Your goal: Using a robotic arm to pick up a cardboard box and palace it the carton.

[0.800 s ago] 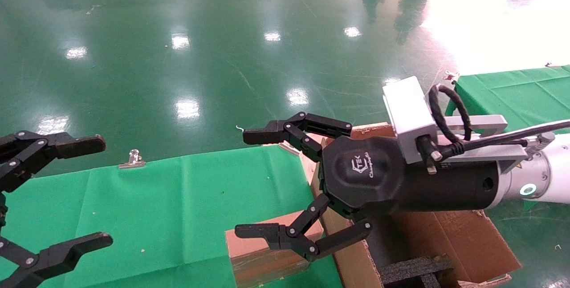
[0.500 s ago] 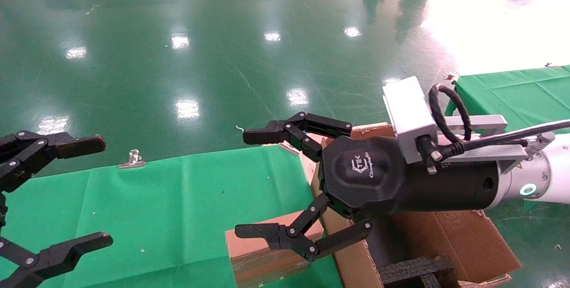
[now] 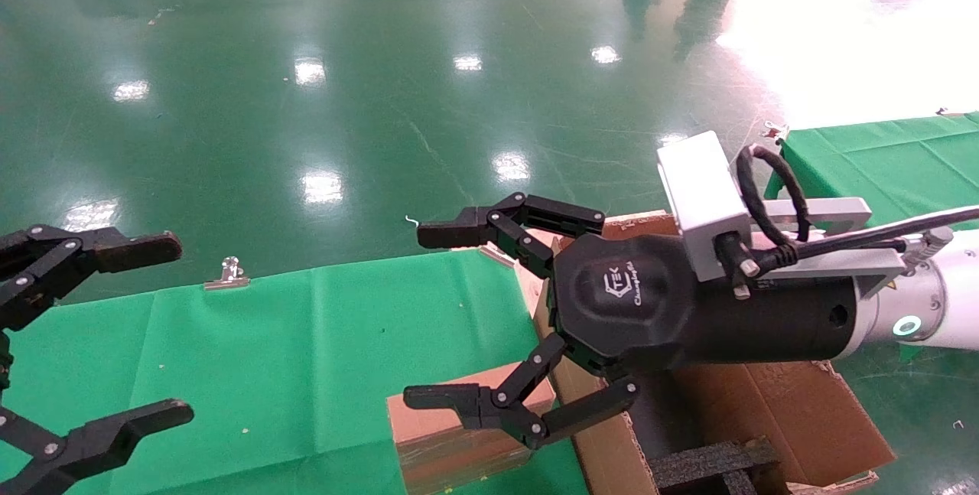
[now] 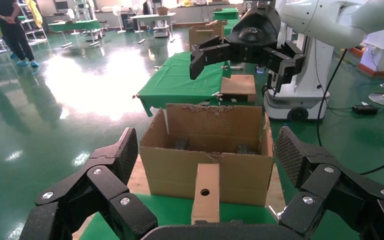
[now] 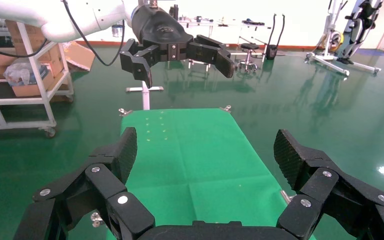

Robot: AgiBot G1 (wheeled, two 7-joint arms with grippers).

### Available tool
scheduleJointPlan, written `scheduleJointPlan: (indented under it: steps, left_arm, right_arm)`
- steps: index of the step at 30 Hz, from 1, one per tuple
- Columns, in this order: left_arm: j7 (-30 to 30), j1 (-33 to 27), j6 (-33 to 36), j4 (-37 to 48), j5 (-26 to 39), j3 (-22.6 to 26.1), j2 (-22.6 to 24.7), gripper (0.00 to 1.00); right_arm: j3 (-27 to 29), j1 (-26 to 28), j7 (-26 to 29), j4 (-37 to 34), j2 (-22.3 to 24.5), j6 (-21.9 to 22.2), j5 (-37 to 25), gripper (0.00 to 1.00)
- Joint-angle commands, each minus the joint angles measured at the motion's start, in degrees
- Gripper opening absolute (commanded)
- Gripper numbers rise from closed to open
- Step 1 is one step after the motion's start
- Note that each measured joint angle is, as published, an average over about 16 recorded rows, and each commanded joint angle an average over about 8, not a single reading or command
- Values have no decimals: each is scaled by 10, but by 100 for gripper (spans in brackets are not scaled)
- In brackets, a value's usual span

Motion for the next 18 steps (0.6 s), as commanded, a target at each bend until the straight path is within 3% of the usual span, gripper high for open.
scheduleJointPlan:
  steps: [1,3,12,18]
  left_arm:
    - [0,0,0,0,0,0,0,19]
    - [0,0,0,0,0,0,0,0]
    - [0,0,0,0,0,0,0,0]
    - [0,0,0,0,0,0,0,0]
  right_arm:
    - [0,0,0,0,0,0,0,100]
    - [0,0,0,0,0,0,0,100]
    - [-2,2,1,-1,2,-1,-5,100]
    - [-23,39,7,-2,4,-18,-53,100]
